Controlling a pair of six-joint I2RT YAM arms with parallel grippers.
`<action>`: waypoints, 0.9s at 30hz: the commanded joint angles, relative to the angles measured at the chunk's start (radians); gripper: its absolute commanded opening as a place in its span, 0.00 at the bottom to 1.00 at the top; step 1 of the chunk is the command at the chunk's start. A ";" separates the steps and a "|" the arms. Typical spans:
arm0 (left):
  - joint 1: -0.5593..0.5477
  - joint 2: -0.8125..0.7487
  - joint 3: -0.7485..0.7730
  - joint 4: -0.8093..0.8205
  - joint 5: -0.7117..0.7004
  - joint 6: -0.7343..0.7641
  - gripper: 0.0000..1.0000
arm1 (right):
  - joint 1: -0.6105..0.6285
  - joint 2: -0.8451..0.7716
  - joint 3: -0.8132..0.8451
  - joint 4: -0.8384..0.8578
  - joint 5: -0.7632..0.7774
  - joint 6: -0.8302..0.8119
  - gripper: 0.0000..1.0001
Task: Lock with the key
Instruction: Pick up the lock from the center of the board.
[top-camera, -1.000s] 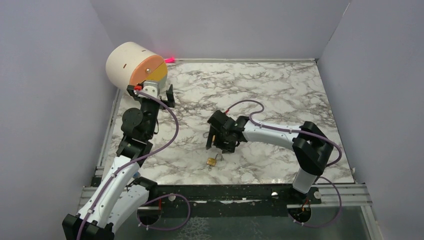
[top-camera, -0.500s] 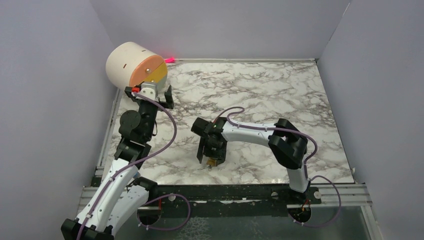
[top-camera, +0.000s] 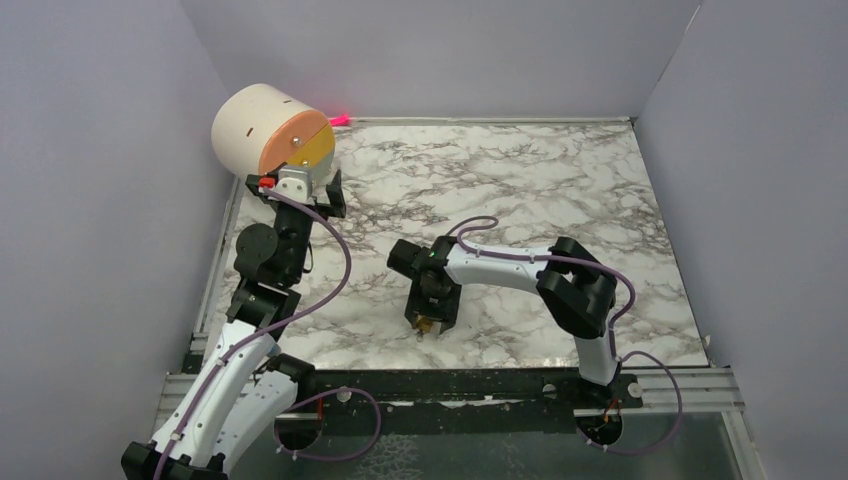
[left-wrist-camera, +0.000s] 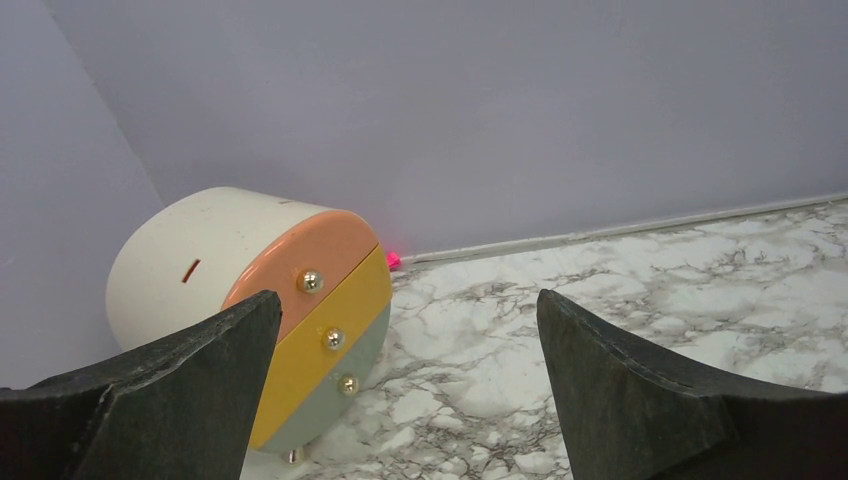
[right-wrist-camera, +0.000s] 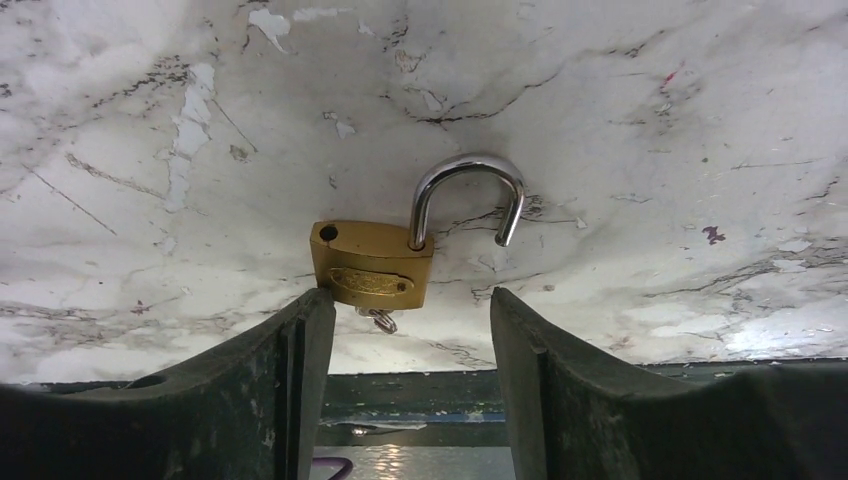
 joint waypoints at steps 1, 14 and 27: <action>0.004 -0.015 0.006 0.026 0.006 -0.010 0.99 | 0.007 0.009 0.021 -0.026 0.091 0.031 0.61; 0.004 -0.029 0.001 0.031 0.005 -0.005 0.99 | 0.007 0.032 0.062 0.027 0.112 0.004 0.66; 0.004 -0.017 0.000 0.030 0.029 -0.002 0.99 | 0.007 0.064 0.055 0.026 0.072 0.019 0.64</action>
